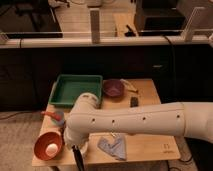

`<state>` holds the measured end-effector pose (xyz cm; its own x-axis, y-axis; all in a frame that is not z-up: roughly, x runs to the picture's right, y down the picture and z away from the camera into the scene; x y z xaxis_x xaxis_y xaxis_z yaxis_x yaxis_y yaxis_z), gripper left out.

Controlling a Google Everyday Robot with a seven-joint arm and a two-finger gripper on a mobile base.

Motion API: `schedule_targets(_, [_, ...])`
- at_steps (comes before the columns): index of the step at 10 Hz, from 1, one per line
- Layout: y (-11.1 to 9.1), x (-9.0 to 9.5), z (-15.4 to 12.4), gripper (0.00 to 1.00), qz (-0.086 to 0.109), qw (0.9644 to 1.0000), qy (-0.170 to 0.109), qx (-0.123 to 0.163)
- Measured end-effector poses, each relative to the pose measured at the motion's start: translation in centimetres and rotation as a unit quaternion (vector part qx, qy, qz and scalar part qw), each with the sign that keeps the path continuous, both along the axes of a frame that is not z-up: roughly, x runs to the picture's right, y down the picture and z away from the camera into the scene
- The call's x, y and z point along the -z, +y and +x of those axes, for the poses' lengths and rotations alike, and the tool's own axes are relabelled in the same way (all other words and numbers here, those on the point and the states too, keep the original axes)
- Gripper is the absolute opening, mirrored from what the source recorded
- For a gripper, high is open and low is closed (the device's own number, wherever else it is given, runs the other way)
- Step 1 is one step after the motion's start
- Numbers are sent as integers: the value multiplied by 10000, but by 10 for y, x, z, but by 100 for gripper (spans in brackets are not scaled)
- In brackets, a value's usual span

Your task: Place brush in paper cup

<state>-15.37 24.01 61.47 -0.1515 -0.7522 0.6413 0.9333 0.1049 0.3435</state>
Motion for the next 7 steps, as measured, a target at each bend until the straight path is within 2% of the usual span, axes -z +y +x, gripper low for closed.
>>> schedule_targets(1, [3, 2, -6, 1, 47, 9999, -86, 52])
schedule_targets(2, [6, 3, -10, 7, 122, 9998, -129, 67])
schedule_targets(6, [3, 1, -8, 49, 646, 9976, -25, -226])
schedule_targets(7, [1, -2, -5, 57, 688, 9973, 1, -271])
